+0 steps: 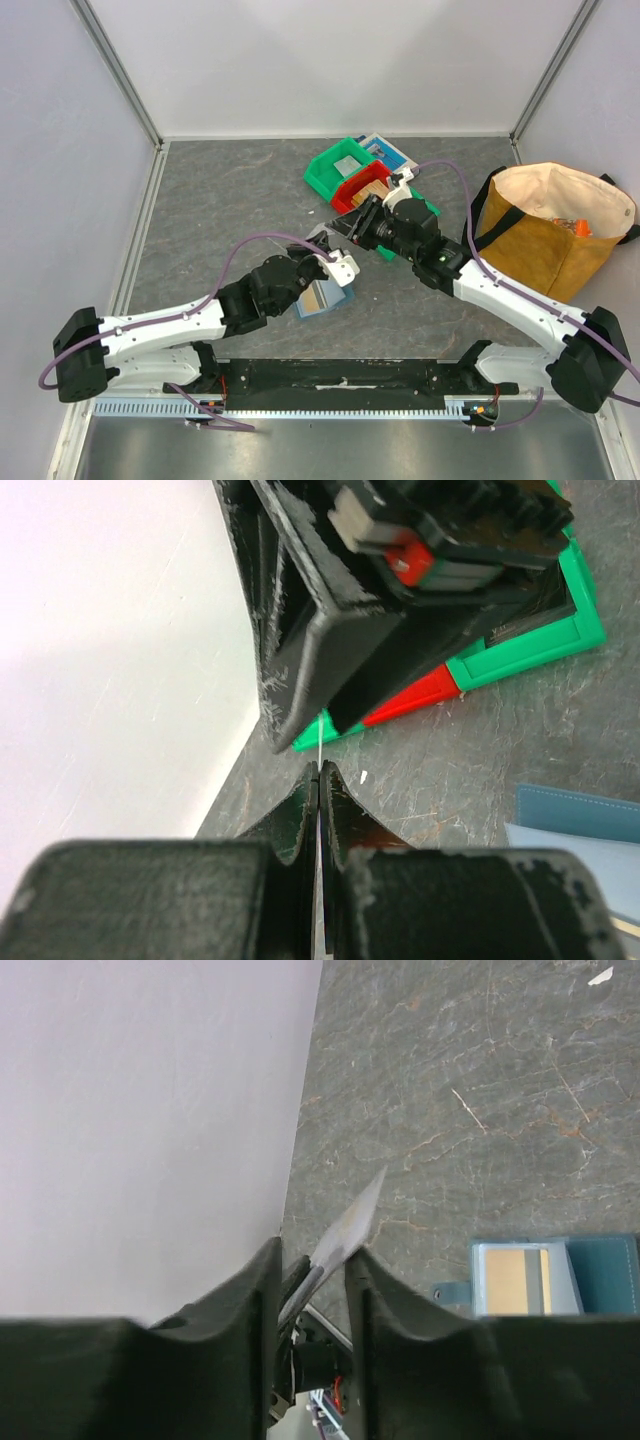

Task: Take the credit cards out of the card holder
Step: Place the credit card in the storage box.

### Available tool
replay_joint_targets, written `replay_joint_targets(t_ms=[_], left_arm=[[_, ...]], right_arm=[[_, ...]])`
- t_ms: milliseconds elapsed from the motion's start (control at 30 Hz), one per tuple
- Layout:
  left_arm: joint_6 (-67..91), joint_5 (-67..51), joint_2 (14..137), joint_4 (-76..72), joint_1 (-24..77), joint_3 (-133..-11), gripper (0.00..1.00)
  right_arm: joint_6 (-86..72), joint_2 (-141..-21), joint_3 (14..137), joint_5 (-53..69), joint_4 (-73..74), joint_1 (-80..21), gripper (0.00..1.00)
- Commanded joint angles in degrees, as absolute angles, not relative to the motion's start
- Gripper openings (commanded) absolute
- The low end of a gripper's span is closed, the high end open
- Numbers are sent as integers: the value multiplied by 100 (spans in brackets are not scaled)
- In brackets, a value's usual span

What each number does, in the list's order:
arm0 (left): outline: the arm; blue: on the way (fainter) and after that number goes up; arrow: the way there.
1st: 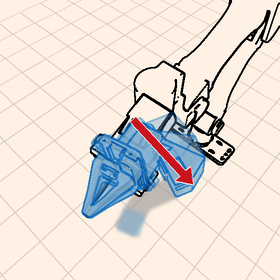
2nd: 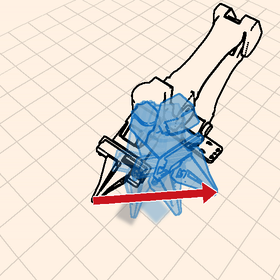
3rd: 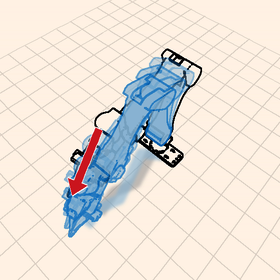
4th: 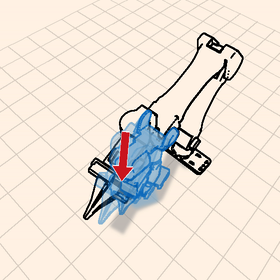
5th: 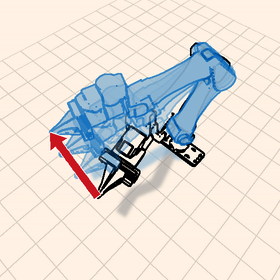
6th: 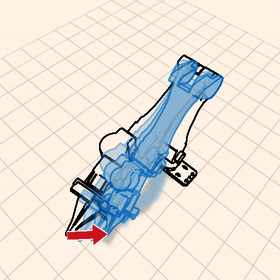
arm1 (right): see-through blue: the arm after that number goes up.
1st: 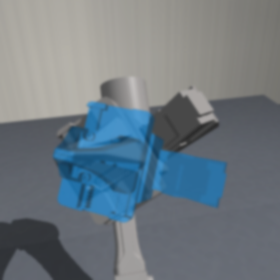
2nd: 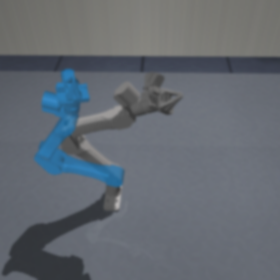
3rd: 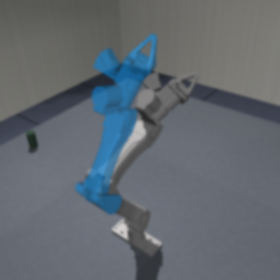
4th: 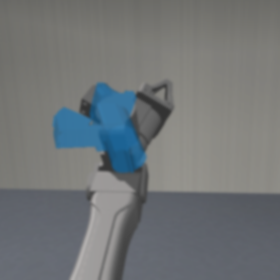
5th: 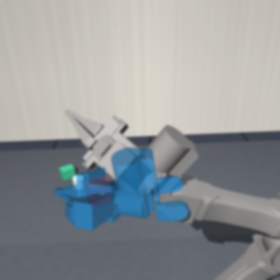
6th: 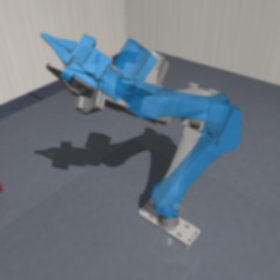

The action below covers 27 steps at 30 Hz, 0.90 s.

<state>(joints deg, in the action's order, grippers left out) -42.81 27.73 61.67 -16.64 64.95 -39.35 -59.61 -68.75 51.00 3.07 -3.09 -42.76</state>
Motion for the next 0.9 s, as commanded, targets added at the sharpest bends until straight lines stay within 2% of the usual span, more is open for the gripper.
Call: replay_joint_targets(t_ms=[0,167,367,433,567,700,867], left_arm=[[-4588,2892,6205,-2101,6565,-3850,2],[-4413,2979,6222,-2179,6565,-3814,4],[-2930,3270,6091,-2110,6110,-3937,33],[-1939,3357,5960,-1698,5593,-4182,39],[187,2752,5556,-898,4090,-4517,57],[1360,2444,5318,-581,3236,-4553,64],[1512,2680,5247,-475,3085,-4553,68]], right_arm=[[-6266,-6882,4966,395,-835,-4149,30],[-6460,-6899,4808,527,-1256,-4017,0],[-6302,-6794,4554,107,-1739,-3727,0],[-6214,-6794,4430,35,-2020,-3578,0],[-6135,-7022,4386,-245,-2337,-3375,0],[-6003,-7390,4552,-675,-2575,-3270,0],[-5845,-8172,5114,-1913,-2733,-3261,0]])
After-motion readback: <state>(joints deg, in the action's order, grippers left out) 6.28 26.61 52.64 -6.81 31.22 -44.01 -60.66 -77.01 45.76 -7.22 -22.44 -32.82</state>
